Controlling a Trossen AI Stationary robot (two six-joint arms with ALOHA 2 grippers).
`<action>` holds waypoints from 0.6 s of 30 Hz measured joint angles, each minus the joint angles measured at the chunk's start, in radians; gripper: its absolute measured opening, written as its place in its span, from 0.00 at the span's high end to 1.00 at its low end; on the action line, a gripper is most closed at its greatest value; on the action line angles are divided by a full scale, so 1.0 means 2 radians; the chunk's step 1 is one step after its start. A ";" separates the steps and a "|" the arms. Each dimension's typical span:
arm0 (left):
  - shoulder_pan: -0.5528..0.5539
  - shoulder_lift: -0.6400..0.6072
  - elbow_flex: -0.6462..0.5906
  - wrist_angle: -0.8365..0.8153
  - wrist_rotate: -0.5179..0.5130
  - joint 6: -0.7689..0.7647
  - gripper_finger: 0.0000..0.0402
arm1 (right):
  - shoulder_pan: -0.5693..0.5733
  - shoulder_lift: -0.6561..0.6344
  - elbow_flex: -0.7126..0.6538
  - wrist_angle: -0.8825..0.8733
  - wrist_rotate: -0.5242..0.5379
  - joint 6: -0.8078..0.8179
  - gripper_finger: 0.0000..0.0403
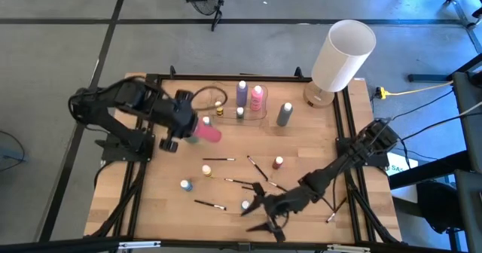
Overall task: Pick & Place Paint Supplies
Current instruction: Put the pink paint bottle into the transparent bin
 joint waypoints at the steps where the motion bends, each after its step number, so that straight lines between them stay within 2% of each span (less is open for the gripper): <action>1: 0.015 0.000 0.000 0.000 -0.009 0.016 0.71 | 0.007 0.000 0.000 0.001 0.007 -0.004 0.41; 5: 0.085 0.000 0.000 0.000 -0.032 0.075 0.71 | 0.034 0.000 0.000 0.013 0.063 -0.012 0.41; 11: 0.188 0.016 0.000 0.000 -0.002 0.135 0.71 | 0.058 0.000 0.000 0.016 0.140 0.008 0.41; 18: 0.248 0.065 0.020 0.019 0.013 0.195 0.71 | 0.070 0.012 0.000 0.021 0.184 0.032 0.41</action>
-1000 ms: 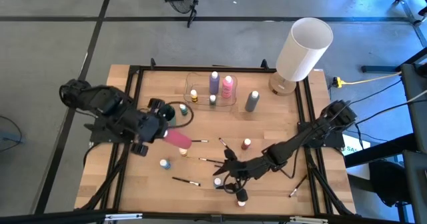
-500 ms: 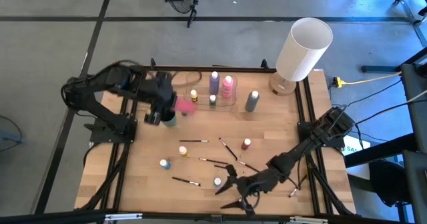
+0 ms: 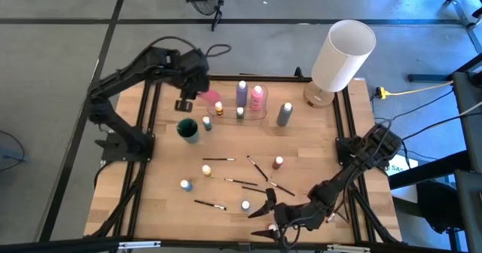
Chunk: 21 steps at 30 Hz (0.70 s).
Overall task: Pick & Place Paint Supplies
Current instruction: Put the pink paint bottle into the transparent bin
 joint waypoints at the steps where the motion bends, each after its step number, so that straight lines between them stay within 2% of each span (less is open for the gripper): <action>1: 0.003 0.013 0.012 0.001 0.000 0.000 0.71 | 0.000 0.004 0.000 0.002 0.000 0.002 0.41; 7: 0.006 0.093 0.104 -0.017 -0.010 0.002 0.71 | -0.005 0.013 0.000 -0.001 0.001 0.027 0.41; 10: 0.006 0.121 0.134 -0.017 0.011 0.015 0.71 | -0.005 0.013 0.000 0.000 0.001 0.026 0.41; 21: 0.010 0.147 0.142 -0.019 0.000 0.017 0.71 | -0.004 0.013 0.000 0.002 0.001 0.026 0.41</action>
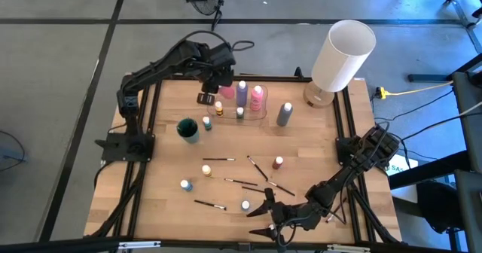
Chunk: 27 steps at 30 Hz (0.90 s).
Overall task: Pick & Place Paint Supplies
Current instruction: Put the pink paint bottle into the transparent bin
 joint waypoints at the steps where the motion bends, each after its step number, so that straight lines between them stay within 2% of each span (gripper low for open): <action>1: 0.000 0.000 0.000 0.000 0.001 -0.001 0.71 | 0.000 0.000 0.000 0.000 0.000 0.000 0.41; 10: 0.021 0.000 -0.003 0.001 0.016 -0.021 0.71 | 0.000 0.000 0.000 0.000 0.000 0.000 0.41; 27: 0.052 -0.002 -0.076 0.021 0.019 -0.009 0.71 | 0.000 0.000 0.000 -0.003 -0.001 0.000 0.41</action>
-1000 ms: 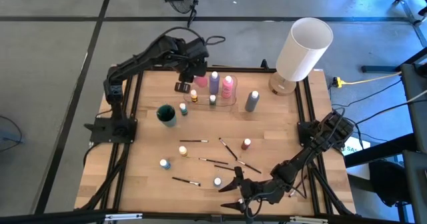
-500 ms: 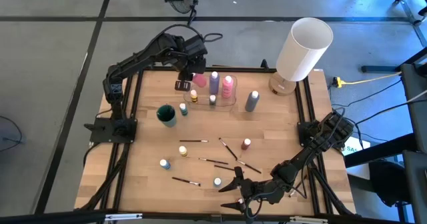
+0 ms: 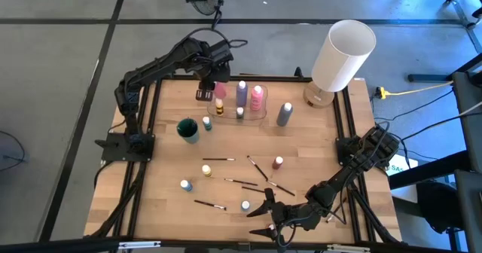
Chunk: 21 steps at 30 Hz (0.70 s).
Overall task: Pick & Place Paint Supplies
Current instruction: Put the pink paint bottle into the transparent bin
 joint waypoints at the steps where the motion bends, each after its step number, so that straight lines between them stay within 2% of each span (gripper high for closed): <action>1: 0.002 0.000 -0.002 0.006 0.001 0.000 0.71 | 0.000 0.000 0.000 0.000 0.000 0.000 0.41; 7: 0.002 0.002 -0.006 0.008 0.024 -0.001 0.71 | 0.000 0.000 0.000 -0.001 0.000 0.000 0.41; 21: 0.000 0.002 -0.006 -0.006 0.018 -0.009 0.71 | 0.000 0.000 0.000 -0.005 -0.001 0.001 0.41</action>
